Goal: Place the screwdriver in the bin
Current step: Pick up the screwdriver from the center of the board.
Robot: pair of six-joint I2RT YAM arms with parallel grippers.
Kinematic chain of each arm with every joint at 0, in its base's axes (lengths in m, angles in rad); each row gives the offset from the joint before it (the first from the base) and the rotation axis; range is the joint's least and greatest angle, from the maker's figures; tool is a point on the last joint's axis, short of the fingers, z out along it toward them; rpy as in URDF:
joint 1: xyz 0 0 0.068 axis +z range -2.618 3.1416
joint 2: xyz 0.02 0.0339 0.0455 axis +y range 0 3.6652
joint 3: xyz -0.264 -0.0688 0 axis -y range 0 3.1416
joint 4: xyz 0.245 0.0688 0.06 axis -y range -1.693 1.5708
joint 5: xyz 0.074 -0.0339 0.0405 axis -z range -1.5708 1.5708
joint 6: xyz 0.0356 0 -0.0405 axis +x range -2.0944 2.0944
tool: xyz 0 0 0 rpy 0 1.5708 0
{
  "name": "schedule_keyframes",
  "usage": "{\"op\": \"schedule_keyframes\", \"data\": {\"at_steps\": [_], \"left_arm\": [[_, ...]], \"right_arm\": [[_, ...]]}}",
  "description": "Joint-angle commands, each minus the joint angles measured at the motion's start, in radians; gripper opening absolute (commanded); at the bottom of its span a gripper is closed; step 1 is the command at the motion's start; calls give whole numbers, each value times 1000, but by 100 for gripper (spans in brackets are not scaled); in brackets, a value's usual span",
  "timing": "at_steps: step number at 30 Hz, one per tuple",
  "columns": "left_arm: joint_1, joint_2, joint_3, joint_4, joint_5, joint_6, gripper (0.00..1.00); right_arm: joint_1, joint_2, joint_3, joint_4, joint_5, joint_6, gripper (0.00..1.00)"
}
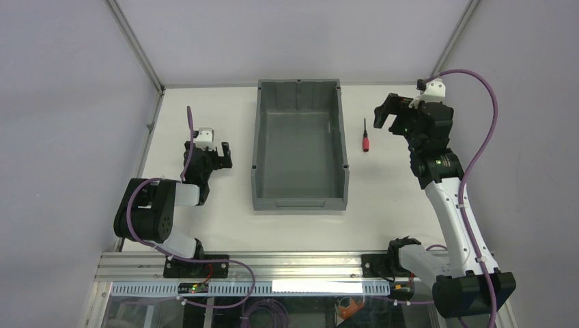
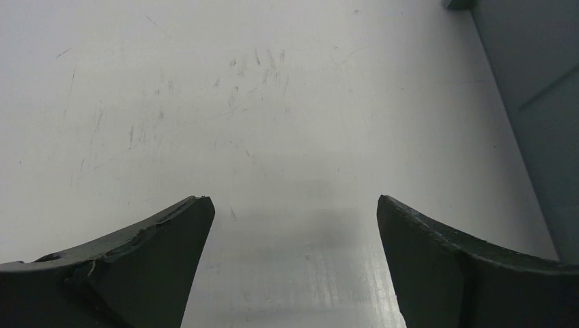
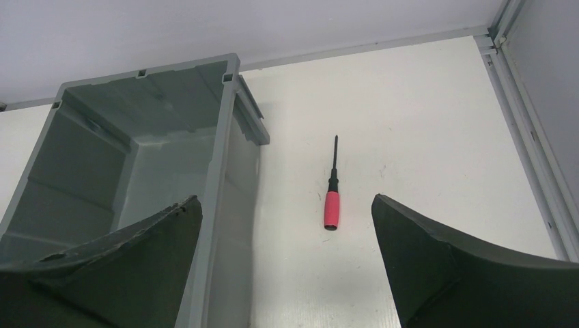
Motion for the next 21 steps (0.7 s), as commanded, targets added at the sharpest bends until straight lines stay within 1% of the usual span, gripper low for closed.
{"op": "schedule_keyframes", "data": {"at_steps": [1,9,21], "left_arm": [[11,-32,-6,28,15,-8,99],[10,-32,-6,27,15,-8,99],[11,-32,-6,27,15,-9,99]], "right_arm": [[7,-21,-6,34,-20,-8,99],[7,-8,32,-3,-24,-23,99],[6,106,214,-117,-5,-32,99]]}}
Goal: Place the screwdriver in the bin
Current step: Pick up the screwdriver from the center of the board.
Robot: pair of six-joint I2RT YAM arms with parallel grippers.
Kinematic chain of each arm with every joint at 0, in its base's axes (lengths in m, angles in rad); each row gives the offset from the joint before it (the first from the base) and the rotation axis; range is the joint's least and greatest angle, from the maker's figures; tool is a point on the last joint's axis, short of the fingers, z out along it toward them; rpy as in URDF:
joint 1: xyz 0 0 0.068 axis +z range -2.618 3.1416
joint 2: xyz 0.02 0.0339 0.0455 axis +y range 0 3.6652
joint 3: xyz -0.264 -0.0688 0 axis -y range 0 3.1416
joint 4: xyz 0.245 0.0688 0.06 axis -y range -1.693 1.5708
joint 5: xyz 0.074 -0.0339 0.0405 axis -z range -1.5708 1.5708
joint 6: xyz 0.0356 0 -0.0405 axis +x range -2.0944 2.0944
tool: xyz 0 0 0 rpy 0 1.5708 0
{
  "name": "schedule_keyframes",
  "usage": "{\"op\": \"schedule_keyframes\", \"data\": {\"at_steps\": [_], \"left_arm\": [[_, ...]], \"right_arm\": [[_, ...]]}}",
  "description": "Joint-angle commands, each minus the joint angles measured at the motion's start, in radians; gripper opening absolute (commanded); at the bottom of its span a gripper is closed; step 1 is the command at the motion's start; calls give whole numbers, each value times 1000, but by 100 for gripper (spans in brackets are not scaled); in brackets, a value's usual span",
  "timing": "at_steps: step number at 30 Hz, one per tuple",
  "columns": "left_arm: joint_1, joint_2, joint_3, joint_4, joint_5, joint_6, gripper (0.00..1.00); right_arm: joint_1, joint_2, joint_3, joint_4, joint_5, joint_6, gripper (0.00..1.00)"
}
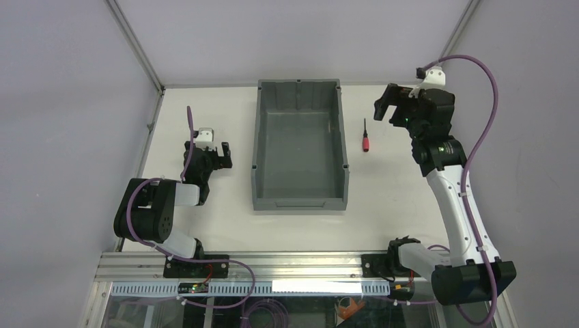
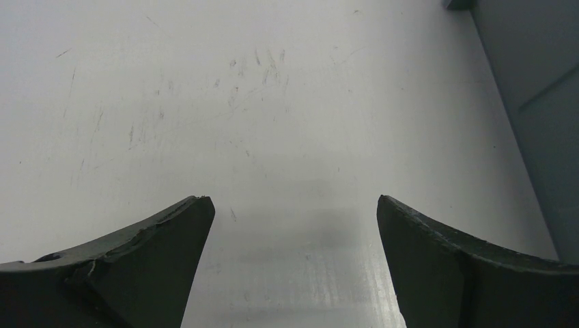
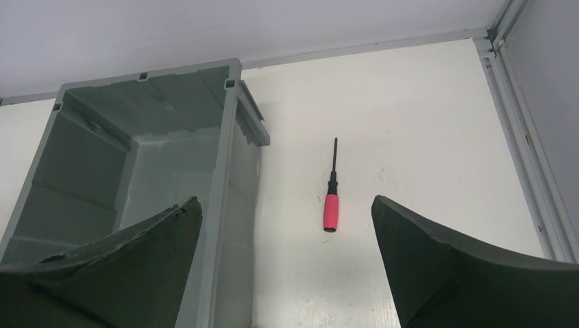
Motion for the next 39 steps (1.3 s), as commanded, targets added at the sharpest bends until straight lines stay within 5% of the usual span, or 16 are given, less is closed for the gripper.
{"op": "schedule_keyframes", "data": {"at_steps": [1,26,39], "left_arm": [[11,-32,-6,27,15,-8,99],[11,-32,-6,28,15,-7,99],[11,-32,-6,27,15,-7,99]], "right_arm": [[4,33,98,-29,6,-20,99],[-26,540,669,-496,1,-13,99],[-51,795,725,-600,-15,23,95]]}}
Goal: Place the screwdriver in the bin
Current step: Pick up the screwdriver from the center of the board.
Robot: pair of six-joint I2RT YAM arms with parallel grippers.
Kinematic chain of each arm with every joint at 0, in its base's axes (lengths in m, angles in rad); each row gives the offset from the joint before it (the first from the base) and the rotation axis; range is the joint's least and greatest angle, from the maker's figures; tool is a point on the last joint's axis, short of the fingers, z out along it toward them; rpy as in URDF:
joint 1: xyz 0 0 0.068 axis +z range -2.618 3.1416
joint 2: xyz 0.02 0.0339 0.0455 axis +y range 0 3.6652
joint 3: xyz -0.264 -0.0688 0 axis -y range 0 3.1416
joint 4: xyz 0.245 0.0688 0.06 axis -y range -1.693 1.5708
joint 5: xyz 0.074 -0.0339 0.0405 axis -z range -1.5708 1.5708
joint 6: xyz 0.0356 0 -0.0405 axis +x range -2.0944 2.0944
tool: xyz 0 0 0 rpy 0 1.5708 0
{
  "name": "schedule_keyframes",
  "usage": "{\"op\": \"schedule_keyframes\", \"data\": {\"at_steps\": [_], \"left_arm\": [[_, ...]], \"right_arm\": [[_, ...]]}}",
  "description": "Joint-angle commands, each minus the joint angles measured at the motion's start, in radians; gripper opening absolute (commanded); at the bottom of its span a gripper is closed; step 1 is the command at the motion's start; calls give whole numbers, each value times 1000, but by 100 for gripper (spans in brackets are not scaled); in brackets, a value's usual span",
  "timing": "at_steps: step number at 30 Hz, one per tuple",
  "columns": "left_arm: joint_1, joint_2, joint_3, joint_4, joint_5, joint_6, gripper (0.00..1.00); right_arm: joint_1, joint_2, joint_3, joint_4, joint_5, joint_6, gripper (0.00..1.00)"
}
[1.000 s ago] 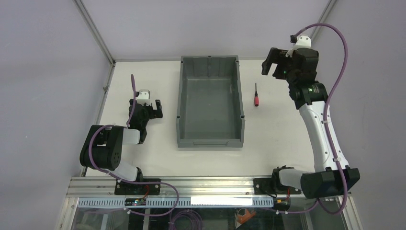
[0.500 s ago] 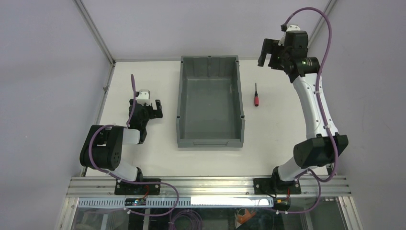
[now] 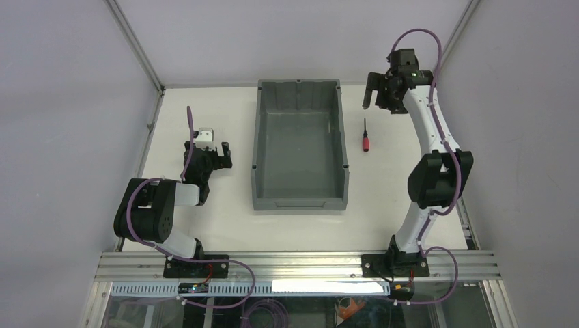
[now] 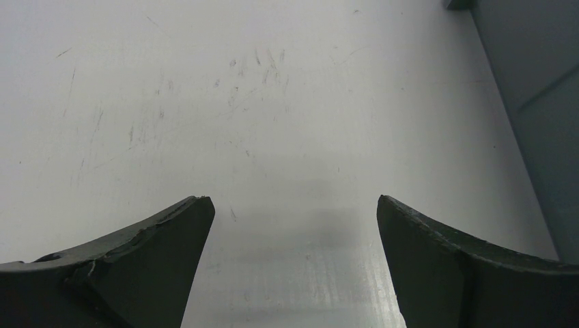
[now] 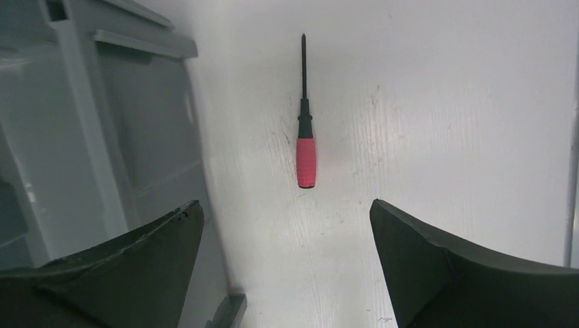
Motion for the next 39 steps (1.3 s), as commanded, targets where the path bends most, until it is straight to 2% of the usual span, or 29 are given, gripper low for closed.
{"op": "schedule_keyframes", "data": {"at_steps": [1,9,30,39], "left_arm": [[11,-33,-6,27,15,-8,99],[11,-32,-6,28,15,-9,99],[11,-32,-6,28,15,-7,99],[11,-32,-6,27,15,-7,99]], "right_arm": [[-10,64,42,-40,-18,18,95],[-12,186,35,-55,-1,33,90],[-9,363,-32,-14,13,51,75],[-7,398,-51,6,23,55,63]]}}
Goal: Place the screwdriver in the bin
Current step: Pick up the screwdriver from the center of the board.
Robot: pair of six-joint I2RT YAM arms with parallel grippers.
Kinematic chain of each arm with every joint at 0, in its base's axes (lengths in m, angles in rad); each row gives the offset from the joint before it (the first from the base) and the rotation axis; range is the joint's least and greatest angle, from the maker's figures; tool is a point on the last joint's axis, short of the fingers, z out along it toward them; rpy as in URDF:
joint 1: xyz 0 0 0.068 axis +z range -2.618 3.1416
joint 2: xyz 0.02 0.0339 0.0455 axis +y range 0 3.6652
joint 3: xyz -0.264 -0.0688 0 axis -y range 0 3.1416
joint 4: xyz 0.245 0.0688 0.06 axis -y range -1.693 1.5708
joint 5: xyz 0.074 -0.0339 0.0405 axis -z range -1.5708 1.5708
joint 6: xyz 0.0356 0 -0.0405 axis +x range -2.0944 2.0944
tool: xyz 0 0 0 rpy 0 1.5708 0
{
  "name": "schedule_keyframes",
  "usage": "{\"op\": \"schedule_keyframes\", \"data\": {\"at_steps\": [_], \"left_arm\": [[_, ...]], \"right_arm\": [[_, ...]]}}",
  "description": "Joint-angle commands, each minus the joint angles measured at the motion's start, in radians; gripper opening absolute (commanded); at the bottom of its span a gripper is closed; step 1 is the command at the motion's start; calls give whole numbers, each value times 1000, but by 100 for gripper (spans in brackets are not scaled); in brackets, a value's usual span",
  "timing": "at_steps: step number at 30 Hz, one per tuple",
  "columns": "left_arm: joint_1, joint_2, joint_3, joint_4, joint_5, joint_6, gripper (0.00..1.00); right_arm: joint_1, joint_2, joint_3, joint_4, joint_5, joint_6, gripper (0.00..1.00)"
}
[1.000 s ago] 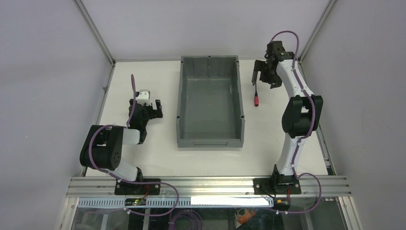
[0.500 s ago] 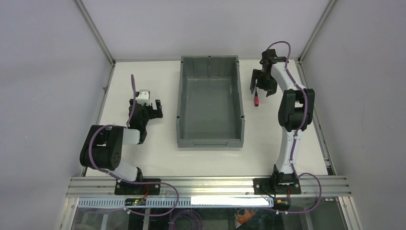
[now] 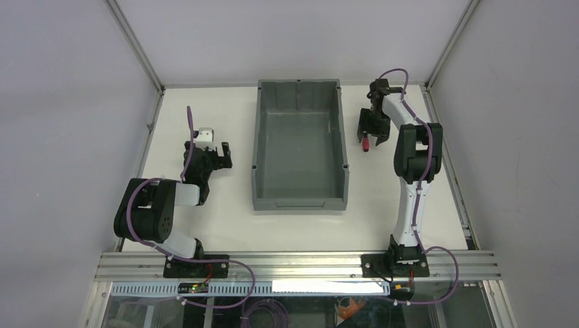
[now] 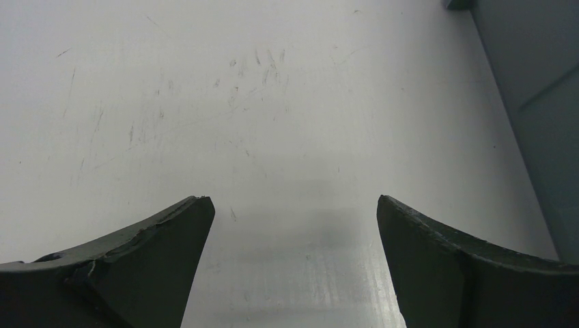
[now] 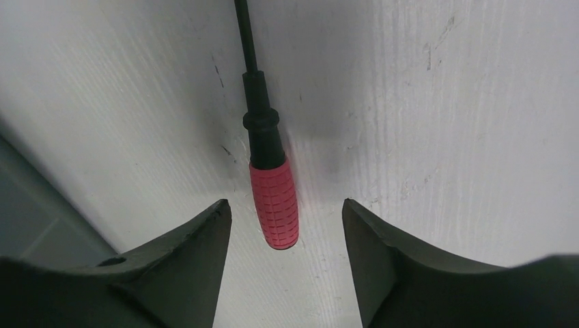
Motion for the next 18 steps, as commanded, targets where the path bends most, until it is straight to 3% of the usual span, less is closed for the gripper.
{"op": "schedule_keyframes", "data": {"at_steps": [1,11,18], "left_arm": [[11,-32,-6,27,15,-7,99],[11,-32,-6,29,15,-7,99],[11,-33,-6,27,15,-7,99]], "right_arm": [[-2,14,-8,30,13,14,62],[0,36,-10,32,11,8,44],[0,29,-12,31,22,4,15]]}}
